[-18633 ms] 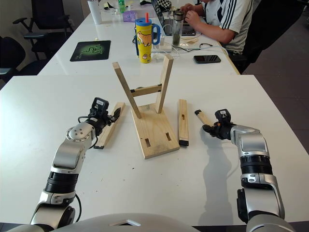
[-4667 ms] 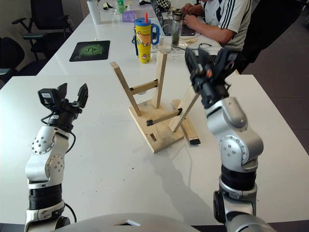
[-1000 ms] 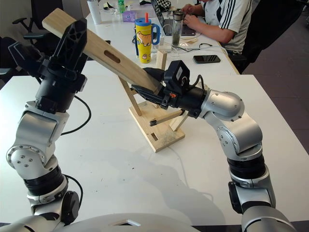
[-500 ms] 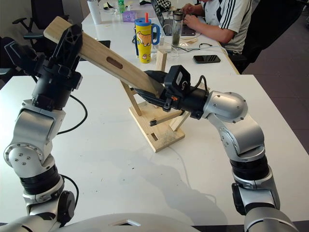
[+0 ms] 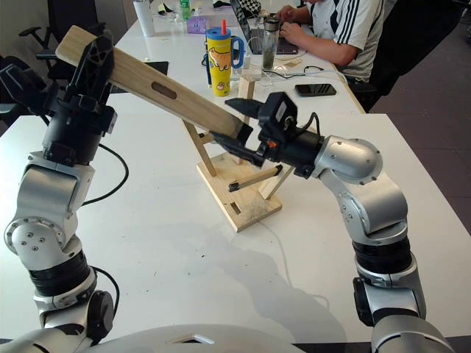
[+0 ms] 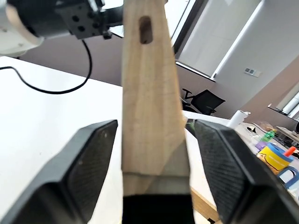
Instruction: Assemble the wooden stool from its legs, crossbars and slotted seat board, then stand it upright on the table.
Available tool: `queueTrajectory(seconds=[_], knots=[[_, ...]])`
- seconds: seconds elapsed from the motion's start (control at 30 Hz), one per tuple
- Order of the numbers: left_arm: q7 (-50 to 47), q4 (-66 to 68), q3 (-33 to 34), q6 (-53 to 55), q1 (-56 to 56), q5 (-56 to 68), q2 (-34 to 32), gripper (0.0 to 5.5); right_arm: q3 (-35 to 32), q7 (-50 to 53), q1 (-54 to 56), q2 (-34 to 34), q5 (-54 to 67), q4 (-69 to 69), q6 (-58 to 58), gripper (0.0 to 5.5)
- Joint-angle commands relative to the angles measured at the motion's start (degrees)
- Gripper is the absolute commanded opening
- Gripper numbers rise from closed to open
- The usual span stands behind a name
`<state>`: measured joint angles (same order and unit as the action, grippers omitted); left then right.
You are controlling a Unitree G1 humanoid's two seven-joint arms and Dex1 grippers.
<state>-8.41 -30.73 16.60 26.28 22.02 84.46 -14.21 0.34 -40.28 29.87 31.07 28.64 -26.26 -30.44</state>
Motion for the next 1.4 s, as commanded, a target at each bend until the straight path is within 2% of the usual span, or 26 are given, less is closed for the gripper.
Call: queueTrajectory(seconds=[0.03,0.17,0.27,0.5,0.7,0.97,1.23,1.4], knots=[[-0.79,0.38,2.30,-0.28,-1.65,0.11,-2.24,1.04,-10.36,7.26,-0.51,-0.43,5.66,1.30,-6.75,2.98],[-1.45,0.73,3.22,-0.43,-1.90,0.05,-3.07,1.04,-19.46,11.47,-5.08,-0.63,12.49,4.49,-13.25,2.98],[-1.81,0.62,3.33,-0.52,-2.07,-0.03,-3.29,1.04,-20.74,12.20,-8.82,-0.58,14.21,4.88,-14.99,2.98],[-2.39,0.51,3.37,-0.80,-1.75,0.03,-3.56,1.04,-18.00,12.56,-14.99,-1.77,12.65,4.62,-14.15,2.98],[-2.61,0.71,3.44,-1.08,-2.09,-0.46,-3.51,1.04,-14.34,16.74,-14.91,-6.04,11.82,4.11,-13.54,2.13],[-2.89,0.68,3.29,-1.41,-2.75,-1.52,-3.49,1.04,-10.69,26.45,-12.38,-10.81,4.92,6.20,-11.76,1.03],[-4.55,3.08,2.77,-1.87,-2.66,-6.53,-2.95,1.04,-9.21,37.70,-11.61,-16.74,-3.71,6.21,-6.77,1.02],[-9.72,7.67,-2.52,-0.69,-4.95,-16.28,0.80,1.04,-4.47,42.35,-14.62,-23.24,-7.64,4.53,-4.30,1.02]])
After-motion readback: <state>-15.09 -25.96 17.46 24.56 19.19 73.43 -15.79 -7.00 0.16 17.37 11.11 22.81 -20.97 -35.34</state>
